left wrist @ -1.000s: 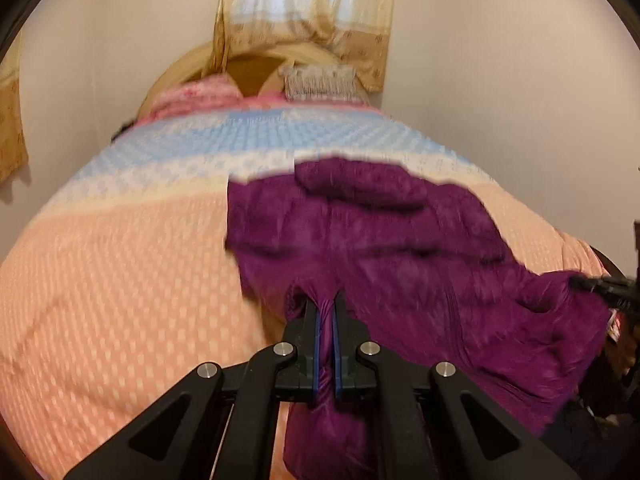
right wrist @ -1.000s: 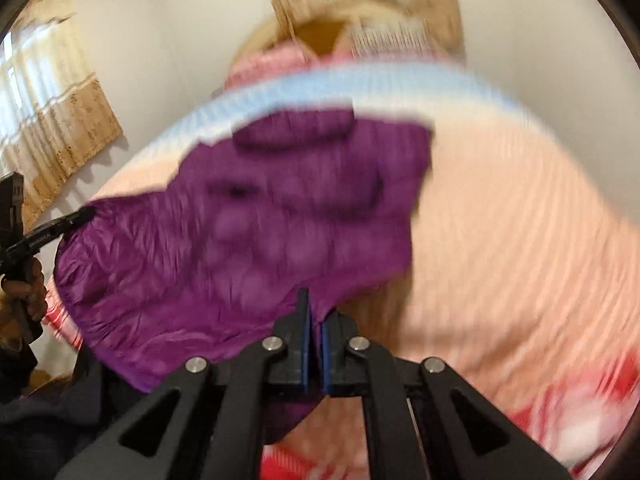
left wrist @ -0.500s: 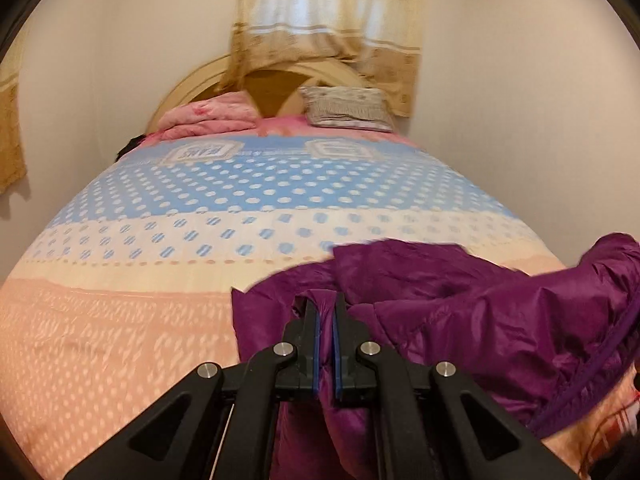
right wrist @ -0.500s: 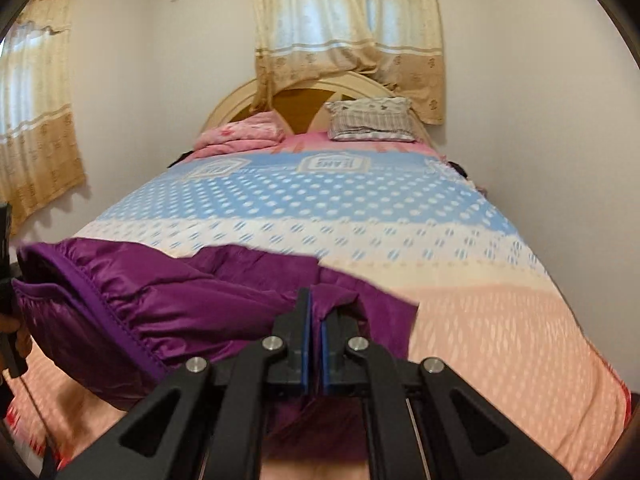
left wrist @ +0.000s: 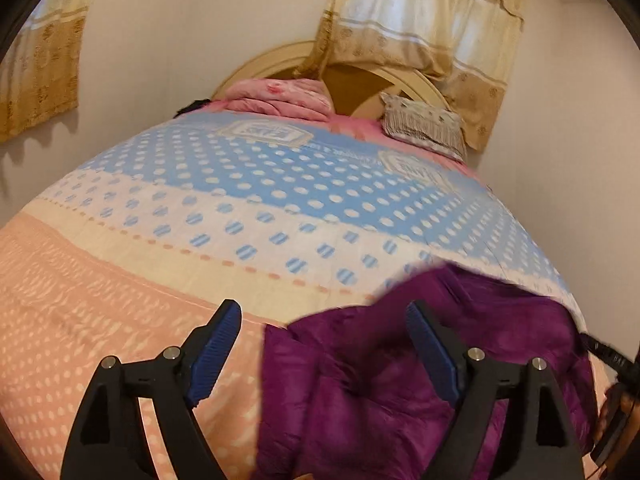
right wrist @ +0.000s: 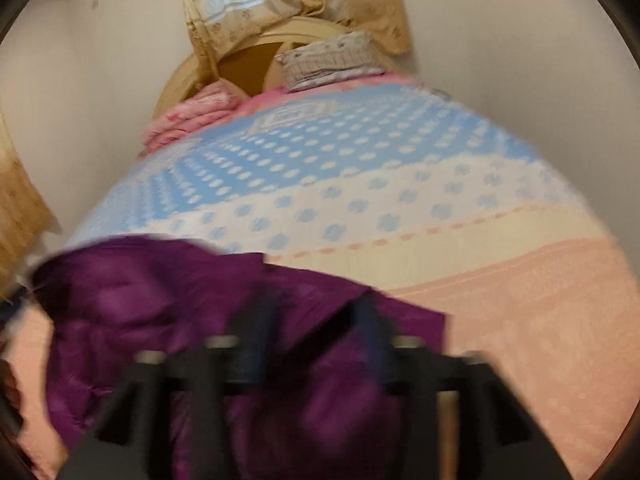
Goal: Fold large clothes
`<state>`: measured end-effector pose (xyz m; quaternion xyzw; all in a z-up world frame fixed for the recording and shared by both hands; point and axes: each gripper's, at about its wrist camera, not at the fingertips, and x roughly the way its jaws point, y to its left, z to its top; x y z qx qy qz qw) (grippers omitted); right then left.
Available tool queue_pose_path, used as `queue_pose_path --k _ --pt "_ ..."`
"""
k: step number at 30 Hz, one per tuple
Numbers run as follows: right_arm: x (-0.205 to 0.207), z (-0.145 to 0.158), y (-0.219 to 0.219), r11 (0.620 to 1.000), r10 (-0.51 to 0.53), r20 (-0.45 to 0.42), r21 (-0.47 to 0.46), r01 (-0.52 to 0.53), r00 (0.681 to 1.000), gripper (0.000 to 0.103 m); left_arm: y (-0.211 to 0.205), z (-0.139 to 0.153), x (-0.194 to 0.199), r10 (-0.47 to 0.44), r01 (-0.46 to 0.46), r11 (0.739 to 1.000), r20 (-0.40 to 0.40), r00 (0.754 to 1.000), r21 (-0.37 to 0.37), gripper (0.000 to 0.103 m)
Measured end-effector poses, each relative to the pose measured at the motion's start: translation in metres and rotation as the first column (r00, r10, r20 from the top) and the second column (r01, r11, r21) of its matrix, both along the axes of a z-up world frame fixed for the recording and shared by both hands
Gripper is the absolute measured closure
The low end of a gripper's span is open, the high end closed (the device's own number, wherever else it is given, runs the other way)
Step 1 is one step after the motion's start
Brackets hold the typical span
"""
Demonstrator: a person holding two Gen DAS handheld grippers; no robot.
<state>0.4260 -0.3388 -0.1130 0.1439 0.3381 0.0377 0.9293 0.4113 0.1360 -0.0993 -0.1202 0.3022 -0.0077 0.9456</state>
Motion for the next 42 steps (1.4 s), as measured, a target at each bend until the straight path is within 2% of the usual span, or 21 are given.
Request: queue_pose_path --k 1,3,5,6,7,8,10,13,16,17,19,21,22,23,27,42 --pt "-0.002 0.006 -0.001 1.000 -0.012 0.026 0.002 0.012 1.000 0.011 -0.007 -0.001 0.000 -0.005 0.006 1.000 -0.002 1.000 0.014 0.018" --pt "-0.004 0.019 0.001 0.998 -0.043 0.056 -0.042 0.045 0.997 0.011 -0.024 -0.002 0.000 0.011 -0.010 0.997 -0.013 1.000 0.077 0.018" --pt "-0.006 0.028 0.009 0.991 -0.089 0.069 -0.099 0.095 0.994 0.012 -0.042 -0.001 -0.002 -0.007 0.005 0.995 0.023 1.000 0.099 0.018" --pt "-0.007 0.030 0.021 0.987 -0.079 0.074 -0.134 0.089 0.994 0.013 -0.049 -0.001 -0.002 -0.010 0.006 0.993 0.033 0.999 0.115 0.018" --pt "-0.007 0.030 0.038 0.980 -0.052 0.072 -0.186 0.065 0.996 0.015 -0.064 -0.002 -0.001 -0.005 -0.002 0.987 0.041 0.999 0.161 0.018" --pt "-0.007 0.028 0.058 0.967 -0.028 0.068 -0.249 0.044 0.997 0.015 -0.076 -0.003 0.003 -0.007 -0.001 0.980 0.041 0.999 0.198 0.018" --pt "-0.006 0.018 0.088 0.948 0.021 0.063 -0.319 0.001 0.998 0.016 -0.097 -0.010 0.011 -0.016 0.008 0.967 0.030 0.999 0.254 0.018" --pt "-0.001 -0.001 0.117 0.938 0.076 0.036 -0.341 -0.059 0.996 0.017 -0.125 -0.024 0.019 -0.043 0.027 0.939 0.040 0.998 0.343 0.018" --pt "0.012 -0.025 0.125 0.927 0.082 -0.003 -0.367 -0.078 0.997 0.018 -0.137 -0.043 0.035 -0.040 0.029 0.903 0.017 0.999 0.429 0.018" --pt "0.016 -0.032 0.124 0.925 0.075 -0.012 -0.373 -0.074 0.997 0.018 -0.133 -0.055 0.046 -0.027 0.032 0.903 -0.020 0.999 0.428 0.018" --pt "0.024 -0.046 0.109 0.938 0.039 -0.037 -0.344 -0.050 0.999 0.018 -0.119 -0.070 0.060 0.012 0.016 0.924 -0.071 0.997 0.382 0.018" --pt "0.028 -0.053 0.098 0.953 0.023 -0.050 -0.299 -0.037 0.998 0.018 -0.102 -0.082 0.069 0.040 -0.004 0.952 -0.113 0.993 0.306 0.018" --pt "0.029 -0.056 0.093 0.961 0.022 -0.054 -0.273 -0.036 0.998 0.017 -0.092 -0.090 0.072 0.041 -0.008 0.970 -0.133 0.990 0.241 0.018" --pt "0.030 -0.057 0.092 0.964 0.021 -0.052 -0.265 -0.034 0.998 0.017 -0.087 -0.094 0.074 0.037 -0.007 0.977 -0.140 0.989 0.212 0.018" --pt "0.031 -0.060 0.099 0.957 0.020 -0.050 -0.289 -0.034 0.999 0.015 -0.091 -0.101 0.078 0.043 -0.011 0.976 -0.144 0.989 0.218 0.016" --pt "0.044 -0.073 0.107 0.947 0.012 -0.132 -0.317 -0.053 0.991 0.010 -0.094 -0.112 0.083 0.041 0.001 0.978 -0.196 0.980 0.210 0.013"
